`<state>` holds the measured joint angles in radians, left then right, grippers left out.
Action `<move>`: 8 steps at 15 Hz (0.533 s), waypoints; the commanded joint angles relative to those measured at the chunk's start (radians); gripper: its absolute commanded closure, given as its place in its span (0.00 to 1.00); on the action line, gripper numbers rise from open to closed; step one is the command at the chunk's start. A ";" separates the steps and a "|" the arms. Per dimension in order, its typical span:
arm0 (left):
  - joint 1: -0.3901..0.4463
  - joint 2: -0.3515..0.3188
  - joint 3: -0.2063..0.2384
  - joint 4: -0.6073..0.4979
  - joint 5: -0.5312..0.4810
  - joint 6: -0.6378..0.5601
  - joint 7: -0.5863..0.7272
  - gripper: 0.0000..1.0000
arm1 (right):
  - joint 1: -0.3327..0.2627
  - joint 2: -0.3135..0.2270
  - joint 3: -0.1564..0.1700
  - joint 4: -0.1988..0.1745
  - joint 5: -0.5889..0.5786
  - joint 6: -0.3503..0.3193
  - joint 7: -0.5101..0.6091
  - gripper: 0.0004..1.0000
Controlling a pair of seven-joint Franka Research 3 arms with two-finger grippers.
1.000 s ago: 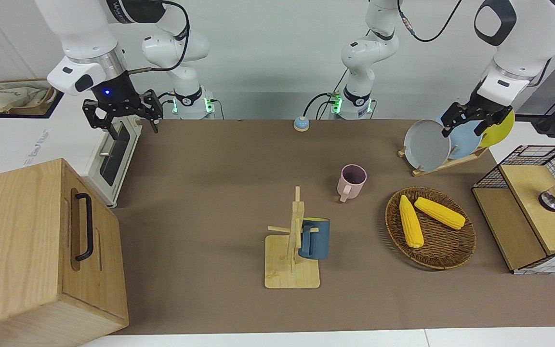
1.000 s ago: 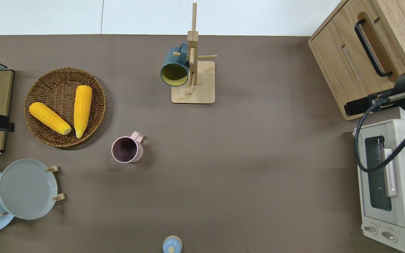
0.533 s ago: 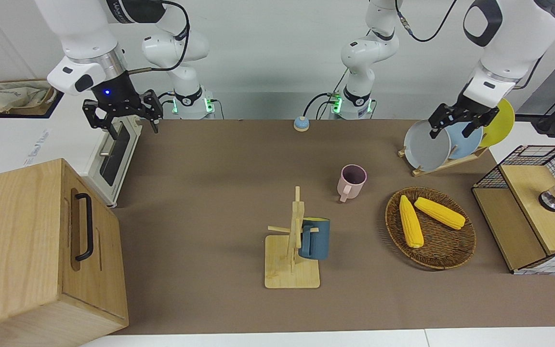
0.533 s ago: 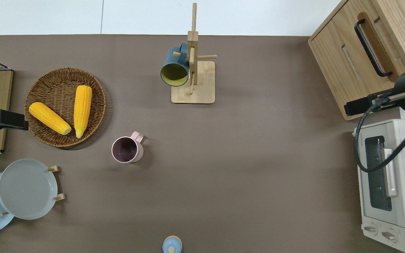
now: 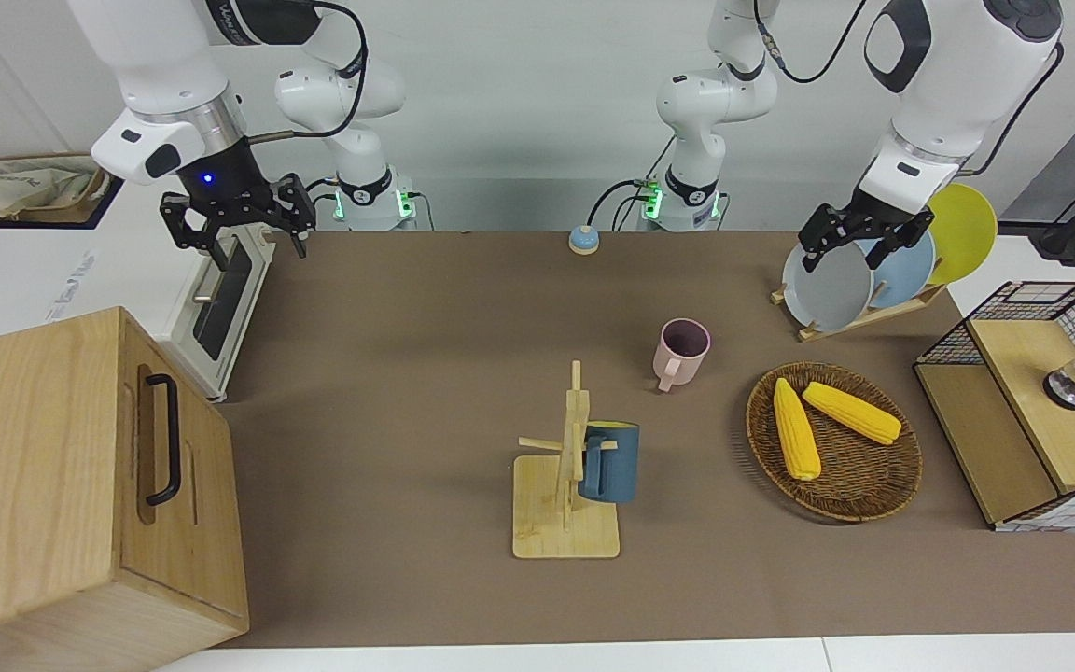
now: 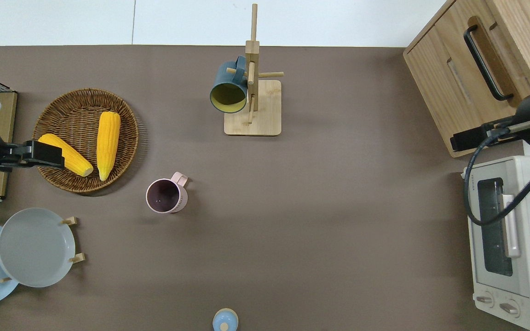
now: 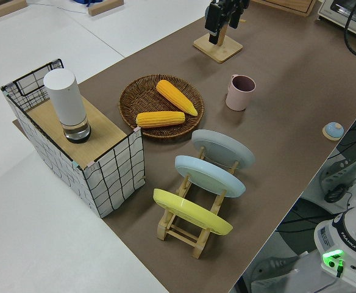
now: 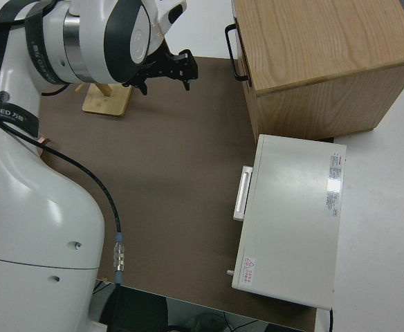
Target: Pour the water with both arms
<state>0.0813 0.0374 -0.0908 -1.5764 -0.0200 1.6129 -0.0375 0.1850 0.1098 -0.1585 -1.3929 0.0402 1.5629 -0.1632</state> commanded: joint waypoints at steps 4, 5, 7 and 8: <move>-0.133 -0.007 0.137 -0.002 0.002 0.005 -0.004 0.00 | -0.004 -0.005 0.002 0.003 0.001 -0.017 0.013 0.01; -0.135 -0.007 0.137 -0.002 0.002 0.005 -0.002 0.00 | -0.004 -0.005 0.002 0.003 0.001 -0.017 0.013 0.01; -0.146 -0.008 0.137 -0.001 0.003 0.004 -0.006 0.00 | -0.004 -0.005 0.002 0.003 0.001 -0.017 0.011 0.01; -0.146 -0.008 0.135 -0.001 0.003 0.005 -0.002 0.00 | -0.004 -0.005 0.002 0.003 0.001 -0.017 0.013 0.01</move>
<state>-0.0353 0.0371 0.0234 -1.5755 -0.0204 1.6141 -0.0376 0.1850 0.1098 -0.1585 -1.3929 0.0402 1.5629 -0.1632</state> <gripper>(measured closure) 0.000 0.013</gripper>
